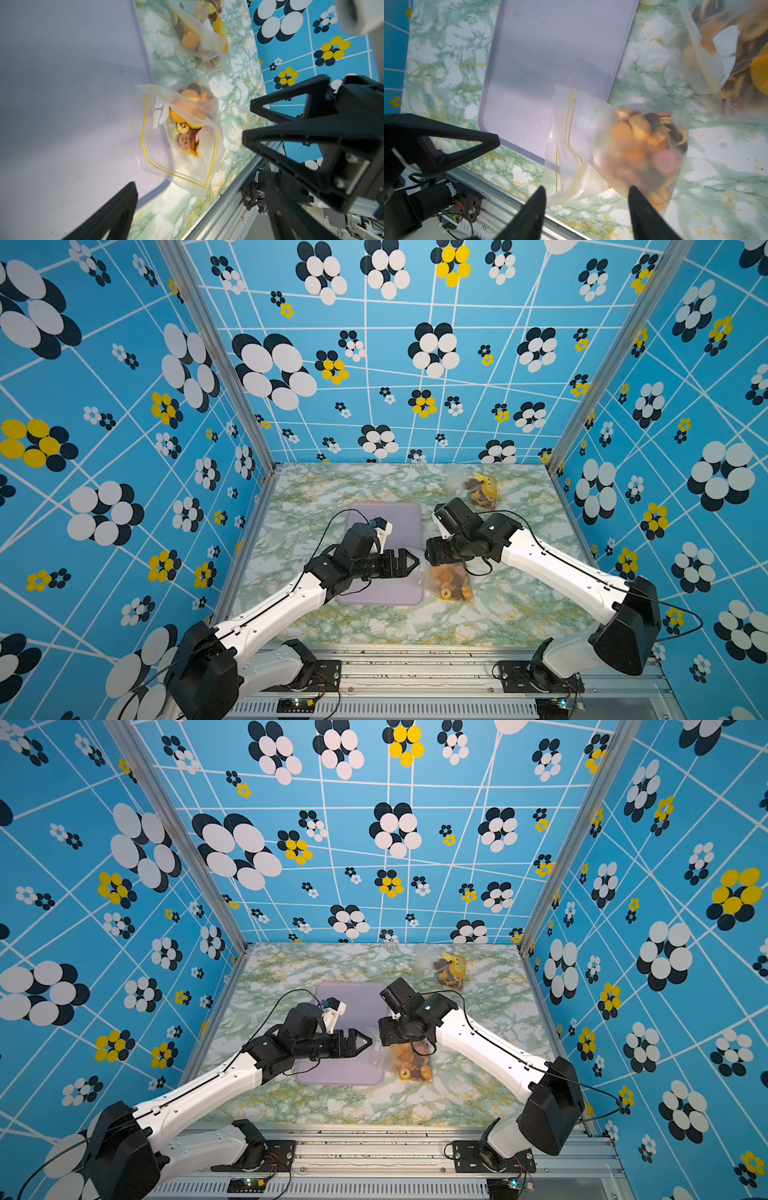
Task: Pour cookies out of the ziploc bag
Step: Open the ziploc bag at the center of the board, then pick up the ziploc bag from the center of the board.
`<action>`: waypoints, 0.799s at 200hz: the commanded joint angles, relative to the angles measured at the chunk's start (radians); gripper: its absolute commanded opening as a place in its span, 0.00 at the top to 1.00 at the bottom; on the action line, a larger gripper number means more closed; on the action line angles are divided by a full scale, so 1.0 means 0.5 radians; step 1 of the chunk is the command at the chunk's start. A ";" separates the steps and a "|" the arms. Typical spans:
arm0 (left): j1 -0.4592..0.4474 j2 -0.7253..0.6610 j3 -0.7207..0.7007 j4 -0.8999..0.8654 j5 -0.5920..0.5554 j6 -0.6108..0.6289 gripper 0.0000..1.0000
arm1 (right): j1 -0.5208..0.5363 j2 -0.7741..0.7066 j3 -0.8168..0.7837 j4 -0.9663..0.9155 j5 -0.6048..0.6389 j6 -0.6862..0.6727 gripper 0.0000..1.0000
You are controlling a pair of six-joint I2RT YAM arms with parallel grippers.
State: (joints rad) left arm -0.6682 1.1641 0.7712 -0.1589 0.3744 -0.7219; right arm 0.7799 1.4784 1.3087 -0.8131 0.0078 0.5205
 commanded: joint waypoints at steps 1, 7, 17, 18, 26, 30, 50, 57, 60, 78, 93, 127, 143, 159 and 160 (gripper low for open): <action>-0.037 0.025 -0.042 0.106 0.024 0.010 0.01 | -0.068 -0.209 -0.115 0.003 0.057 0.093 0.05; -0.056 0.028 -0.037 0.115 0.009 0.016 0.00 | -0.106 -0.269 -0.165 0.005 0.074 0.101 0.01; -0.071 0.063 -0.014 0.107 -0.006 0.019 0.01 | -0.193 -0.363 -0.244 -0.008 0.077 0.115 0.01; -0.075 0.069 -0.011 0.105 -0.005 0.020 0.01 | -0.205 -0.375 -0.249 -0.010 0.075 0.115 0.01; -0.079 0.113 0.010 0.108 0.010 0.020 0.01 | -0.282 -0.444 -0.308 -0.037 0.064 0.128 0.01; -0.081 0.136 0.018 0.113 0.019 0.020 0.01 | -0.314 -0.476 -0.338 -0.052 0.061 0.128 0.01; -0.110 0.264 0.082 0.160 0.053 0.026 0.01 | -0.423 -0.636 -0.462 -0.127 0.094 0.128 0.01; -0.120 0.320 0.121 0.157 0.061 0.032 0.01 | -0.451 -0.684 -0.508 -0.145 0.091 0.128 0.01; -0.126 0.344 0.139 0.152 0.065 0.038 0.00 | -0.464 -0.700 -0.523 -0.153 0.089 0.128 0.01; -0.158 0.508 0.247 0.116 0.092 0.068 0.00 | -0.515 -0.786 -0.603 -0.204 0.090 0.148 0.01; -0.204 0.613 0.303 0.143 0.120 0.089 0.00 | -0.553 -0.850 -0.669 -0.222 0.085 0.161 0.01; -0.303 0.781 0.469 0.034 0.094 0.181 0.02 | -0.637 -0.939 -0.780 -0.224 0.066 0.156 0.01; -0.330 0.856 0.535 -0.036 0.088 0.210 0.05 | -0.665 -0.953 -0.823 -0.203 0.053 0.155 0.01; -0.355 0.922 0.587 -0.093 0.097 0.226 0.10 | -0.685 -0.956 -0.856 -0.175 0.045 0.162 0.01; -0.356 0.926 0.590 -0.098 0.099 0.228 0.10 | -0.687 -0.955 -0.858 -0.173 0.046 0.164 0.01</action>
State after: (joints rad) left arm -0.8307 1.5822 1.0187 -0.1337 0.4114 -0.6525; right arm 0.4526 1.0111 0.9051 -0.8951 0.0383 0.5884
